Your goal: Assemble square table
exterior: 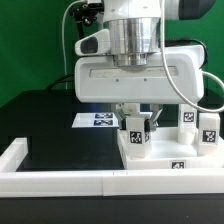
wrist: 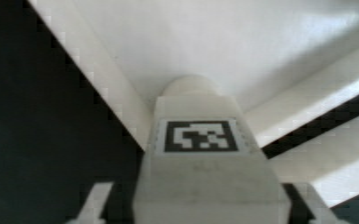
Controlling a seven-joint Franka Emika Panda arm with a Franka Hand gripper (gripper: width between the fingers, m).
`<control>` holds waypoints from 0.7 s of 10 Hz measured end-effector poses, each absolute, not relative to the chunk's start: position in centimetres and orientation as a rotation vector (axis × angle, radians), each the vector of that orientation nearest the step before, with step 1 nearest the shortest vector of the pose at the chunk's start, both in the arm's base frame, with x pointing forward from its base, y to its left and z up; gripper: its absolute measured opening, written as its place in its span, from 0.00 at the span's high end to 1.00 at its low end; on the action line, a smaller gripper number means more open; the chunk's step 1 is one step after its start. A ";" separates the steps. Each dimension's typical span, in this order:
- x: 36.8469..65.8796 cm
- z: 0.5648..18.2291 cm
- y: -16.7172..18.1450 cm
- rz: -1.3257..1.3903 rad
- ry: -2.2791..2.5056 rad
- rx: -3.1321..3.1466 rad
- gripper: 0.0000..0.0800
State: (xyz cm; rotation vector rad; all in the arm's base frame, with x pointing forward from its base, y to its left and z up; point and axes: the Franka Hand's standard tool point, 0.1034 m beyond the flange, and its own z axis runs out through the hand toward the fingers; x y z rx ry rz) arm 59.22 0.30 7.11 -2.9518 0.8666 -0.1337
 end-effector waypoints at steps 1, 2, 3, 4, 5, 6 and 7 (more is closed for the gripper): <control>59.1 7.1 0.4 -0.127 1.016 -2.902 0.64; 59.0 7.0 0.3 -0.120 1.141 -2.849 0.64; 59.0 7.0 0.2 -0.108 1.312 -2.758 0.64; 59.0 7.0 0.2 -0.099 1.465 -2.677 0.64; 58.9 7.0 0.3 -0.088 1.606 -2.589 0.64; 58.9 7.0 0.3 -0.075 1.755 -2.480 0.64; 58.9 6.9 0.4 -0.063 1.878 -2.383 0.64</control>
Offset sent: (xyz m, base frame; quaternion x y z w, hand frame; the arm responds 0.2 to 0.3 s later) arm -0.0068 -0.0035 0.0000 -0.0249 -0.0002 0.2695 0.9627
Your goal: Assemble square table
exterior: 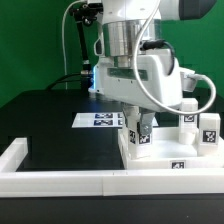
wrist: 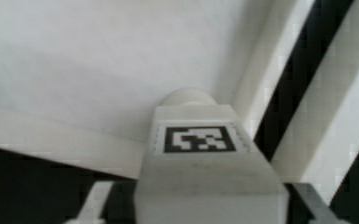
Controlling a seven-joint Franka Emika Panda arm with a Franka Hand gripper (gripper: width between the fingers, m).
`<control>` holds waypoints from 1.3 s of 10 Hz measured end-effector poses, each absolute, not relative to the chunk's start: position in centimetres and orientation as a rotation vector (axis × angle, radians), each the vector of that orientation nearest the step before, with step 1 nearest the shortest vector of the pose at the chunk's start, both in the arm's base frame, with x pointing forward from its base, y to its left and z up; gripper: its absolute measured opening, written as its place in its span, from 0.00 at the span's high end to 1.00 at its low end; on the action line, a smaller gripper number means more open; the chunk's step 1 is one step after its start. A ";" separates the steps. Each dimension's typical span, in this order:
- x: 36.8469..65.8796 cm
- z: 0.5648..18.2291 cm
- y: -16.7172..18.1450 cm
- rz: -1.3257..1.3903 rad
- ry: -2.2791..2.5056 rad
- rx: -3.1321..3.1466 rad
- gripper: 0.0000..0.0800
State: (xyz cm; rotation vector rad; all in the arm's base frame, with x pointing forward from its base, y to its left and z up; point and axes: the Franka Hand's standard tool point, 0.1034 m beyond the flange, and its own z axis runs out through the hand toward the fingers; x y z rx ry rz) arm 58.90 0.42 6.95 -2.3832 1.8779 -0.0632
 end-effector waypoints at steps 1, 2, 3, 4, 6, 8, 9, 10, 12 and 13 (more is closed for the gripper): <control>58.9 6.9 0.4 -0.054 1.956 -2.313 0.64; 58.9 6.9 0.5 -0.050 1.998 -2.274 0.64; 58.9 6.9 0.5 -0.044 2.034 -2.235 0.64; 58.9 6.9 0.5 -0.046 2.012 -2.255 0.50; 58.9 7.0 0.3 -0.058 1.868 -2.378 0.23; 58.9 6.9 0.5 -0.075 1.624 -2.556 0.20; 59.0 6.9 0.9 -0.081 1.484 -2.640 0.19; 59.0 7.0 1.0 -0.090 1.345 -2.716 0.19; 59.0 6.9 1.1 -0.105 1.064 -2.843 0.19; 58.9 7.0 1.2 -0.100 0.913 -2.898 0.19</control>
Offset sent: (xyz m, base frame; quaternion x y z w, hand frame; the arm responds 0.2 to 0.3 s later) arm 0.0000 0.0000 0.0000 0.0000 0.0000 0.0000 1.0000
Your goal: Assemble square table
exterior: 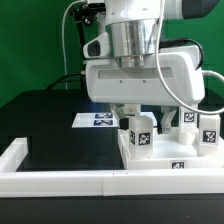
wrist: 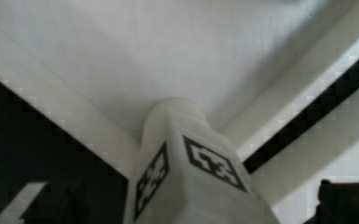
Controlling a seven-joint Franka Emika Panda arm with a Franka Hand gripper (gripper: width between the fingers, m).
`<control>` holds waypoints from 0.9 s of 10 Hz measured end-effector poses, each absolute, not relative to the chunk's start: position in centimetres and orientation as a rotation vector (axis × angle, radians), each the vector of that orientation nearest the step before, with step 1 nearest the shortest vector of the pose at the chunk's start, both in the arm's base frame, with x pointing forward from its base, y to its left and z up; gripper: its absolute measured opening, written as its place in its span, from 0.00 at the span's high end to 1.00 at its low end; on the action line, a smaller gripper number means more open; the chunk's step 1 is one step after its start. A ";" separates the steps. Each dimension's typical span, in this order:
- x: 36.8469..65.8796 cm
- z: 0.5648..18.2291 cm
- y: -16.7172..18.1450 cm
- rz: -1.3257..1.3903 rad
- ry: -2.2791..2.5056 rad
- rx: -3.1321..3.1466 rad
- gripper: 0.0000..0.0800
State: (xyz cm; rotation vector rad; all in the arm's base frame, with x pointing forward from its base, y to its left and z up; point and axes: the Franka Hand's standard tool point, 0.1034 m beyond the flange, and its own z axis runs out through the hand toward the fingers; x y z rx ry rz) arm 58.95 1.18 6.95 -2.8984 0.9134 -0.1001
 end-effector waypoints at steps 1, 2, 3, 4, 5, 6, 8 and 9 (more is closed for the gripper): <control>58.9 7.0 1.1 -0.087 0.774 -2.941 0.19; 58.8 6.9 0.8 -0.084 0.654 -2.973 0.19; 58.8 6.9 0.9 -0.086 0.595 -2.993 0.19; 58.8 7.0 1.1 -0.102 0.445 -3.036 0.19; 58.9 7.1 1.2 -0.113 0.392 -3.050 0.19; 59.0 7.3 1.2 -0.127 0.278 -3.072 0.19; 59.4 7.5 1.1 -0.165 0.110 -3.091 0.19; 59.3 7.4 1.0 -0.164 0.060 -3.095 0.36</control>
Offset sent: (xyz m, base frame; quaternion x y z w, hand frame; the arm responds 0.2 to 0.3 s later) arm -0.0076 0.0050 0.0042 -0.0278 0.0204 -0.2186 0.9752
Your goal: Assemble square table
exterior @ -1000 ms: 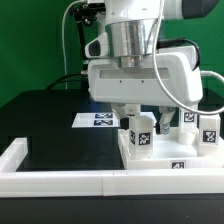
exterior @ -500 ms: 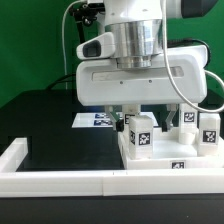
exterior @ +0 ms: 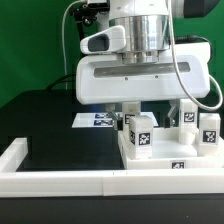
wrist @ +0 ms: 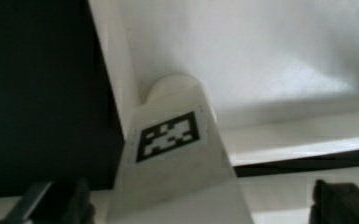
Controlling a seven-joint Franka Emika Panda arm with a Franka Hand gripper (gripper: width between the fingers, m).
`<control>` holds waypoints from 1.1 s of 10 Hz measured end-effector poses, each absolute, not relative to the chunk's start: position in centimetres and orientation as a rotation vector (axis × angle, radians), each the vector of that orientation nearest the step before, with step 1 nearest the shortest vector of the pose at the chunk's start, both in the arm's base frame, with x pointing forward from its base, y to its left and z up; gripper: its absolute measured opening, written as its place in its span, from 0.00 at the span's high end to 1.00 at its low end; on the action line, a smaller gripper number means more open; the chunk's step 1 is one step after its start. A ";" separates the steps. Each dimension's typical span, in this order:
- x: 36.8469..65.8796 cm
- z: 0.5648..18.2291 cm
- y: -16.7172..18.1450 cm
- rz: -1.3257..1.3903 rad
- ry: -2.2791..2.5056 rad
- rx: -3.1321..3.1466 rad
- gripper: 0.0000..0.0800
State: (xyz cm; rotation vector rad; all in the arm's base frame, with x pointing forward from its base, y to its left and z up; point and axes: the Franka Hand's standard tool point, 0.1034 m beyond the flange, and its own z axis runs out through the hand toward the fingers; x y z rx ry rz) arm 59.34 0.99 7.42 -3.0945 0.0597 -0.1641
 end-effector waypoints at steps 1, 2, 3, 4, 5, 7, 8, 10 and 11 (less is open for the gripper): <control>59.3 7.4 1.0 -0.163 0.070 -3.094 0.36; 59.3 7.4 0.9 -0.163 0.071 -3.095 0.55; 59.3 7.3 0.7 -0.162 0.075 -3.096 0.64; 59.3 7.3 0.7 -0.162 0.075 -3.096 0.64; 59.3 7.3 0.7 -0.161 0.109 -3.093 0.64; 59.3 7.3 0.6 -0.160 0.175 -3.087 0.64; 59.3 7.3 0.4 -0.158 0.441 -3.040 0.64; 59.3 7.3 0.5 -0.163 0.858 -2.944 0.64; 59.2 7.3 0.5 -0.156 1.022 -2.890 0.64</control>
Offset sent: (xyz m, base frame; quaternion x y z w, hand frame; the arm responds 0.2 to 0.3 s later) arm 0.0000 0.0000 0.0000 0.0000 0.0000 0.0000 1.0000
